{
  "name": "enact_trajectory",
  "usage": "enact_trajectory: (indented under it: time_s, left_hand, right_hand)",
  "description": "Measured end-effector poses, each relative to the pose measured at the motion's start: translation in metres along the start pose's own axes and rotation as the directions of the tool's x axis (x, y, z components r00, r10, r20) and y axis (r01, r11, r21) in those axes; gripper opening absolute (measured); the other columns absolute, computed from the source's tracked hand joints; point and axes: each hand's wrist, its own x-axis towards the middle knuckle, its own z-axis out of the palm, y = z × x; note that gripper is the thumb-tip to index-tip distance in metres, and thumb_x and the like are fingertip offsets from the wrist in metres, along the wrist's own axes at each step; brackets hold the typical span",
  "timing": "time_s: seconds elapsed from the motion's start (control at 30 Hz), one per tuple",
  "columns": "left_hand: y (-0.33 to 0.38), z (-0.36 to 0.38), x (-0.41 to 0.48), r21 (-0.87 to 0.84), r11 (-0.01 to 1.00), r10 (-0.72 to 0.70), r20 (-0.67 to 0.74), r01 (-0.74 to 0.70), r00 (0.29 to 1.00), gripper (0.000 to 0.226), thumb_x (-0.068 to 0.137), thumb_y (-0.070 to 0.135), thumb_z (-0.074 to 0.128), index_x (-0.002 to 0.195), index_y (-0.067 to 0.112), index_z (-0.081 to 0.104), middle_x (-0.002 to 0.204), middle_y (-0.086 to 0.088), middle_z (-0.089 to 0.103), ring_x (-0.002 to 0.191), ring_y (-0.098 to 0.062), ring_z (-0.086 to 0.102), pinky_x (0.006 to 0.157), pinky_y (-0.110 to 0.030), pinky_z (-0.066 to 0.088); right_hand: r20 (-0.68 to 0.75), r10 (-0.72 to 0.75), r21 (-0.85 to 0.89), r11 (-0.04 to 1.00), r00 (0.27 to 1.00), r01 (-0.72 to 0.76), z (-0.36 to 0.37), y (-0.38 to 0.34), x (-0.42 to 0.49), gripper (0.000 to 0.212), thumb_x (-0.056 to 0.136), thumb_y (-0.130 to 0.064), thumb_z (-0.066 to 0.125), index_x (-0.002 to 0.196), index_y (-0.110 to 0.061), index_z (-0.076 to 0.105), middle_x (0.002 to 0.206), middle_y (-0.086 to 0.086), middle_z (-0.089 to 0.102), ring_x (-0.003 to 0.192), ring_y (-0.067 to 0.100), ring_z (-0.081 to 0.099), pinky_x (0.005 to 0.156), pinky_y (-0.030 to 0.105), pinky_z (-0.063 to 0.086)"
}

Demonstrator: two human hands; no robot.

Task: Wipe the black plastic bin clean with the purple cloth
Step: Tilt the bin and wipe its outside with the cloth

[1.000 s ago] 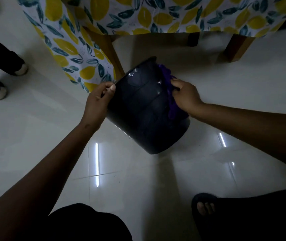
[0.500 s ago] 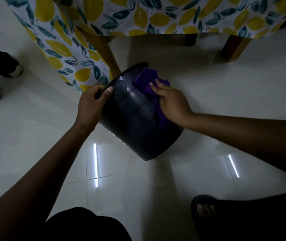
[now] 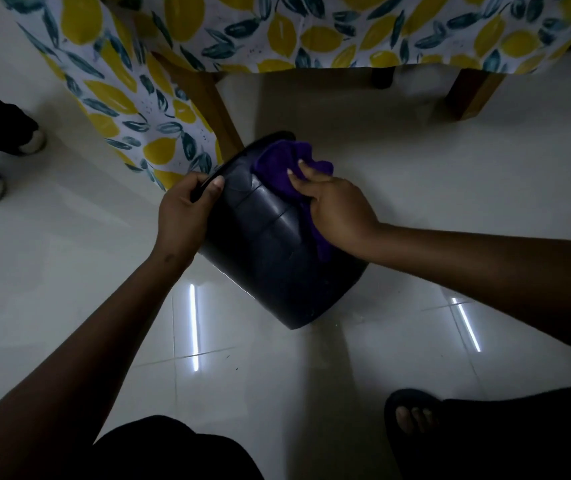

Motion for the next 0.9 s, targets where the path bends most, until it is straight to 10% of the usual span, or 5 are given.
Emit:
enact_trajectory:
  time_s: [0.27,0.63,0.9]
  left_hand:
    - [-0.002,-0.002,-0.002,-0.095,0.992,-0.087,0.019,0.088,0.996,0.018,0.091,0.036,0.063,0.086,0.021,0.070,0.089,0.001,0.070,0.087,-0.009,0.062,0.083,-0.036,0.049]
    - [-0.005,0.000,-0.006,-0.121,0.982,-0.145,0.024,0.147,0.989,0.018,0.091,0.033,0.064,0.080,0.021,0.070,0.085,-0.006,0.071,0.083,-0.014,0.063,0.080,-0.040,0.052]
    - [0.002,-0.001,-0.012,-0.123,0.982,-0.148,-0.003,0.146,0.989,0.015,0.086,0.038,0.071,0.082,0.023,0.069,0.081,0.006,0.070,0.078,-0.005,0.062,0.076,-0.029,0.051]
  right_hand:
    - [0.032,0.292,0.118,0.949,0.956,-0.294,-0.005,0.026,0.009,0.041,0.085,-0.005,0.042,0.116,-0.021,0.065,0.123,0.004,0.063,0.111,0.026,0.058,0.096,0.030,0.044]
    - [0.056,-0.115,-0.103,0.987,0.992,0.120,0.030,-0.021,-0.050,0.061,0.087,-0.001,0.045,0.138,-0.036,0.039,0.154,-0.008,0.025,0.140,0.036,0.023,0.113,0.044,0.031]
    - [0.043,0.072,0.124,0.989,0.996,-0.077,0.008,0.004,0.005,0.055,0.091,0.000,0.039,0.137,-0.030,0.043,0.152,0.000,0.031,0.139,0.018,0.030,0.114,0.021,0.019]
